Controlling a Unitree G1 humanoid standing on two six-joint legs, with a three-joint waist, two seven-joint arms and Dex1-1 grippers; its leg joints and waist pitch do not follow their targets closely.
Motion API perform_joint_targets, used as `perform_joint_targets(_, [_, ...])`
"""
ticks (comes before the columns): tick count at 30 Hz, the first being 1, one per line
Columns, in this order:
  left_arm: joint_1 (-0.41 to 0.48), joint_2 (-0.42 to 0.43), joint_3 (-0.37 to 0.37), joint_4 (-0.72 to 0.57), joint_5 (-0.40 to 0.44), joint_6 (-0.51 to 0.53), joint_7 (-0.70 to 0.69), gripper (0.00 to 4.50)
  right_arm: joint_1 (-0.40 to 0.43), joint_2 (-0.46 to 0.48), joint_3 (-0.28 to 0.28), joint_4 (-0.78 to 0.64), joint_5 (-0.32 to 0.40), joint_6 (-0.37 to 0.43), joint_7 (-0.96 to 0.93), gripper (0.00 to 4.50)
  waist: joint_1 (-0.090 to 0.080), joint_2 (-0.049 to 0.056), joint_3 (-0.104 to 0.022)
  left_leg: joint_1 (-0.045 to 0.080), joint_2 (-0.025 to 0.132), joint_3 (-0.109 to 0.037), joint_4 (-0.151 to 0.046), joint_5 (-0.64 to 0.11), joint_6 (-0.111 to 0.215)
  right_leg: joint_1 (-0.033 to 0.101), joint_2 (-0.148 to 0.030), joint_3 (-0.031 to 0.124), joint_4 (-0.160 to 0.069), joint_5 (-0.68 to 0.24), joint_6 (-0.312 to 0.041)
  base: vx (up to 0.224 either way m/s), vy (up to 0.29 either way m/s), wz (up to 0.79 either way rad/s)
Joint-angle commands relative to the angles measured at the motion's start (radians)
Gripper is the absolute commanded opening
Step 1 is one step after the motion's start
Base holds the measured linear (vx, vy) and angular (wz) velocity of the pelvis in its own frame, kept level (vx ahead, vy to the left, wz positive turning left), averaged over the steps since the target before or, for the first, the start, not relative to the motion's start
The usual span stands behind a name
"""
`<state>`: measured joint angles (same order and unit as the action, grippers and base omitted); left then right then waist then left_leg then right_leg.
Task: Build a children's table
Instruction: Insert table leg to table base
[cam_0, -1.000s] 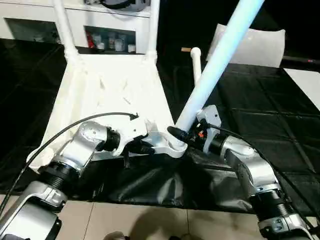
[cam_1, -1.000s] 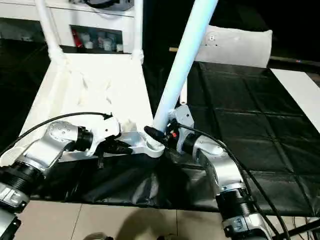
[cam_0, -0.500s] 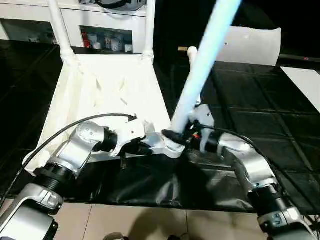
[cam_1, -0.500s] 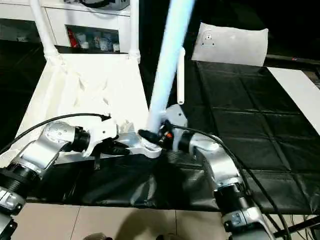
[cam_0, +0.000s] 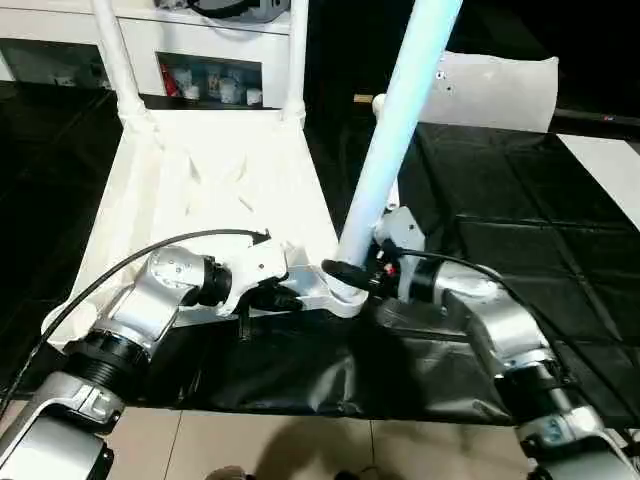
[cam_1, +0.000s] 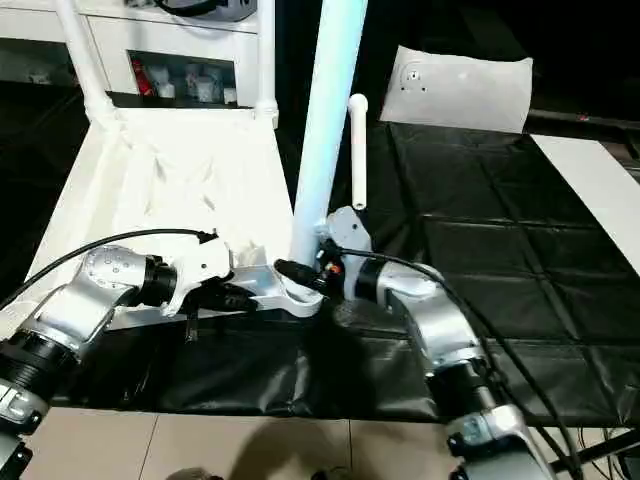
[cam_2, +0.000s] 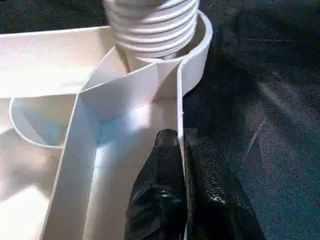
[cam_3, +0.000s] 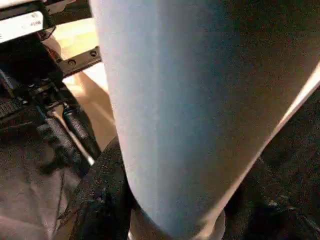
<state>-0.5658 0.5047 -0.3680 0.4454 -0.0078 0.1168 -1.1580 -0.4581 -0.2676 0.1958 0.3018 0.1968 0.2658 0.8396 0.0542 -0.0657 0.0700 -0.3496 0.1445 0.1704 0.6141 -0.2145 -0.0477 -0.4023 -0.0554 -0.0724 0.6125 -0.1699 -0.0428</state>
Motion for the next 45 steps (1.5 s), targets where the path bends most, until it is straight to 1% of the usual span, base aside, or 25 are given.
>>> perform_joint_targets(1, [0.002, 0.003, 0.002, -0.009, -0.006, -0.017, -0.029, 0.0, 0.025, -0.012, -0.009, -0.02, 0.016, 0.041, 0.015, 1.98, 0.006, 0.023, -0.068, 0.003, 0.091, -0.036, -0.083, -0.165, 0.013, 0.057, -0.113, 0.069, -0.076, -0.279, -0.189, 0.0, 0.0, 0.0])
perform_joint_targets(2, [0.002, 0.003, 0.004, -0.01, -0.007, -0.018, -0.031, 0.0, 0.026, -0.013, -0.012, -0.027, 0.022, 0.044, 0.017, 1.98, 0.006, 0.021, -0.069, 0.004, 0.091, -0.035, -0.083, -0.167, 0.013, 0.057, -0.113, 0.069, -0.078, -0.281, -0.187, 0.0, 0.0, 0.0])
perform_joint_targets(3, [0.002, 0.003, 0.005, -0.011, -0.009, -0.02, -0.035, 0.0, 0.028, -0.014, -0.016, -0.035, 0.028, 0.048, 0.02, 1.98, 0.007, 0.023, -0.07, 0.005, 0.091, -0.035, -0.082, -0.165, 0.012, 0.057, -0.114, 0.07, -0.077, -0.279, -0.187, 0.0, 0.0, 0.0])
perform_joint_targets(6, [0.005, 0.008, 0.009, -0.021, -0.02, -0.022, -0.05, 0.0, 0.031, -0.011, -0.04, -0.057, 0.054, 0.063, 0.018, 1.98, 0.008, 0.024, -0.071, 0.004, 0.092, -0.035, -0.082, -0.155, 0.01, 0.057, -0.113, 0.069, -0.074, -0.252, -0.199, 0.0, 0.0, 0.0])
perform_joint_targets(8, [0.008, 0.011, 0.007, -0.025, -0.021, -0.025, -0.057, 0.0, 0.031, -0.013, -0.041, -0.06, 0.055, 0.067, 0.018, 1.98, 0.008, 0.025, -0.071, 0.004, 0.092, -0.035, -0.083, -0.154, 0.009, 0.057, -0.112, 0.068, -0.072, -0.242, -0.204, 0.0, 0.0, 0.0])
perform_joint_targets(9, [0.011, 0.015, 0.005, -0.029, -0.022, -0.029, -0.068, 0.0, 0.03, -0.014, -0.039, -0.06, 0.054, 0.072, 0.02, 1.98, 0.008, 0.023, -0.071, 0.003, 0.091, -0.035, -0.083, -0.155, 0.008, 0.059, -0.113, 0.068, -0.072, -0.238, -0.205, 0.0, 0.0, 0.0])
perform_joint_targets(14, [0.014, 0.017, 0.006, -0.03, -0.015, -0.032, -0.073, 0.0, 0.021, -0.006, -0.019, -0.021, 0.034, 0.059, 0.018, 1.98, 0.008, 0.024, -0.07, 0.005, 0.092, -0.035, -0.083, -0.163, 0.003, 0.057, -0.114, 0.069, -0.073, -0.25, -0.205, 0.0, 0.0, 0.0])
perform_joint_targets(16, [0.015, 0.017, 0.006, -0.027, -0.009, -0.035, -0.069, 0.0, 0.015, -0.005, -0.007, -0.006, 0.025, 0.052, 0.022, 1.98, 0.007, 0.022, -0.07, 0.004, 0.091, -0.035, -0.083, -0.165, 0.002, 0.057, -0.114, 0.069, -0.074, -0.259, -0.204, 0.0, 0.0, 0.0])
perform_joint_targets(17, [0.015, 0.017, 0.006, -0.027, -0.008, -0.036, -0.068, 0.0, 0.013, -0.005, -0.003, -0.001, 0.022, 0.05, 0.022, 1.98, 0.006, 0.018, -0.069, 0.004, 0.091, -0.034, -0.083, -0.164, 0.003, 0.058, -0.114, 0.069, -0.075, -0.262, -0.202, 0.0, 0.0, 0.0])
perform_joint_targets(18, [0.016, 0.017, 0.006, -0.028, -0.007, -0.036, -0.067, 0.0, 0.007, -0.001, 0.0, 0.01, 0.019, 0.05, 0.018, 1.98, 0.006, 0.02, -0.069, 0.004, 0.091, -0.035, -0.083, -0.163, 0.004, 0.057, -0.114, 0.069, -0.075, -0.27, -0.2, 0.0, 0.0, 0.0])
perform_joint_targets(20, [0.017, 0.016, 0.005, -0.03, -0.007, -0.035, -0.065, 0.0, -0.003, 0.004, 0.001, 0.03, 0.013, 0.047, 0.015, 1.98, 0.006, 0.018, -0.068, 0.004, 0.09, -0.035, -0.082, -0.168, 0.005, 0.057, -0.115, 0.069, -0.077, -0.287, -0.195, 0.0, 0.0, 0.0])
perform_joint_targets(22, [0.017, 0.015, 0.005, -0.031, -0.007, -0.036, -0.064, 0.0, -0.012, 0.007, 0.006, 0.051, 0.003, 0.047, 0.012, 1.98, 0.004, 0.023, -0.068, 0.004, 0.09, -0.036, -0.083, -0.177, 0.002, 0.056, -0.116, 0.068, -0.08, -0.312, -0.191, 0.0, 0.0, 0.0])
perform_joint_targets(23, [0.017, 0.015, 0.004, -0.031, -0.006, -0.036, -0.064, 0.0, -0.016, 0.009, 0.01, 0.059, -0.002, 0.044, 0.012, 1.98, 0.002, 0.021, -0.068, 0.004, 0.09, -0.036, -0.082, -0.177, 0.001, 0.055, -0.115, 0.068, -0.08, -0.313, -0.19, 0.0, 0.0, 0.0])
perform_joint_targets(25, [0.019, 0.014, 0.0, -0.033, -0.005, -0.036, -0.066, 0.0, -0.03, 0.016, 0.022, 0.088, -0.014, 0.04, 0.014, 1.98, 0.003, 0.024, -0.068, 0.004, 0.091, -0.036, -0.084, -0.179, -0.002, 0.055, -0.113, 0.069, -0.079, -0.306, -0.189, 0.0, 0.0, 0.0])
perform_joint_targets(27, [0.019, 0.013, -0.003, -0.033, -0.003, -0.038, -0.067, 0.0, -0.038, 0.019, 0.03, 0.102, -0.017, 0.041, 0.02, 1.98, 0.0, 0.022, -0.067, 0.005, 0.09, -0.037, -0.084, -0.194, -0.004, 0.055, -0.114, 0.069, -0.08, -0.318, -0.19, 0.0, 0.0, 0.0])
perform_joint_targets(31, [0.02, 0.012, -0.005, -0.032, 0.002, -0.042, -0.066, 0.0, -0.054, 0.025, 0.039, 0.125, -0.019, 0.042, 0.03, 1.98, -0.001, 0.021, -0.065, 0.005, 0.091, -0.038, -0.084, -0.205, -0.005, 0.053, -0.115, 0.069, -0.085, -0.363, -0.177, 0.0, 0.0, 0.0])
perform_joint_targets(34, [0.019, 0.012, -0.005, -0.032, 0.004, -0.042, -0.064, 0.0, -0.058, 0.034, 0.018, 0.134, 0.003, 0.047, 0.026, 1.98, -0.002, 0.021, -0.066, 0.005, 0.092, -0.039, -0.085, -0.203, -0.005, 0.053, -0.116, 0.069, -0.082, -0.348, -0.181, 0.0, 0.0, 0.0])
perform_joint_targets(38, [0.019, 0.012, 0.0, -0.028, 0.009, -0.044, -0.056, 0.0, -0.039, 0.034, -0.021, 0.13, 0.036, 0.056, 0.018, 1.98, 0.0, 0.024, -0.067, 0.005, 0.091, -0.038, -0.084, -0.2, -0.004, 0.054, -0.116, 0.069, -0.083, -0.341, -0.184, 0.0, 0.0, 0.0])
perform_joint_targets(39, [0.019, 0.011, 0.004, -0.026, 0.009, -0.044, -0.05, 0.0, -0.028, 0.034, -0.036, 0.124, 0.048, 0.06, 0.016, 1.98, 0.0, 0.028, -0.067, 0.005, 0.092, -0.039, -0.085, -0.2, -0.005, 0.054, -0.115, 0.069, -0.082, -0.33, -0.186, 0.0, 0.0, 0.0])
perform_joint_targets(40, [0.017, 0.01, 0.006, -0.024, 0.009, -0.043, -0.047, 0.0, -0.022, 0.035, -0.046, 0.12, 0.055, 0.062, 0.013, 1.98, 0.001, 0.028, -0.068, 0.006, 0.093, -0.039, -0.085, -0.2, -0.005, 0.053, -0.115, 0.069, -0.081, -0.318, -0.191, 0.0, 0.0, 0.0])
perform_joint_targets(41, [0.017, 0.01, 0.006, -0.024, 0.009, -0.043, -0.047, 0.0, -0.022, 0.035, -0.046, 0.12, 0.055, 0.062, 0.013, 1.98, 0.001, 0.027, -0.068, 0.006, 0.092, -0.038, -0.085, -0.199, -0.005, 0.054, -0.115, 0.069, -0.081, -0.312, -0.192, 0.0, 0.0, 0.0])
perform_joint_targets(42, [0.015, 0.008, 0.008, -0.02, 0.008, -0.044, -0.045, 0.0, -0.01, 0.036, -0.068, 0.116, 0.069, 0.063, 0.003, 1.98, 0.002, 0.027, -0.068, 0.006, 0.092, -0.038, -0.085, -0.196, -0.004, 0.055, -0.115, 0.069, -0.08, -0.303, -0.196, 0.0, 0.0, 0.0])
perform_joint_targets(43, [0.013, 0.007, 0.009, -0.018, 0.008, -0.044, -0.045, 0.0, 0.002, 0.037, -0.083, 0.12, 0.077, 0.054, -0.002, 1.98, 0.004, 0.033, -0.068, 0.005, 0.092, -0.039, -0.086, -0.199, -0.006, 0.054, -0.115, 0.069, -0.08, -0.303, -0.196, 0.0, 0.0, 0.0])
perform_joint_targets(44, [0.012, 0.007, 0.009, -0.016, 0.008, -0.045, -0.044, 0.0, 0.008, 0.038, -0.091, 0.123, 0.081, 0.049, -0.006, 1.98, 0.005, 0.031, -0.069, 0.006, 0.092, -0.037, -0.085, -0.203, -0.006, 0.055, -0.115, 0.069, -0.081, -0.297, -0.197, 0.0, 0.0, 0.0])
perform_joint_targets(45, [0.01, 0.005, 0.011, -0.014, 0.007, -0.045, -0.042, 0.0, 0.021, 0.04, -0.107, 0.128, 0.09, 0.038, -0.013, 1.98, 0.007, 0.035, -0.069, 0.006, 0.092, -0.038, -0.086, -0.204, -0.008, 0.055, -0.115, 0.069, -0.081, -0.289, -0.2, 0.0, 0.0, 0.0])
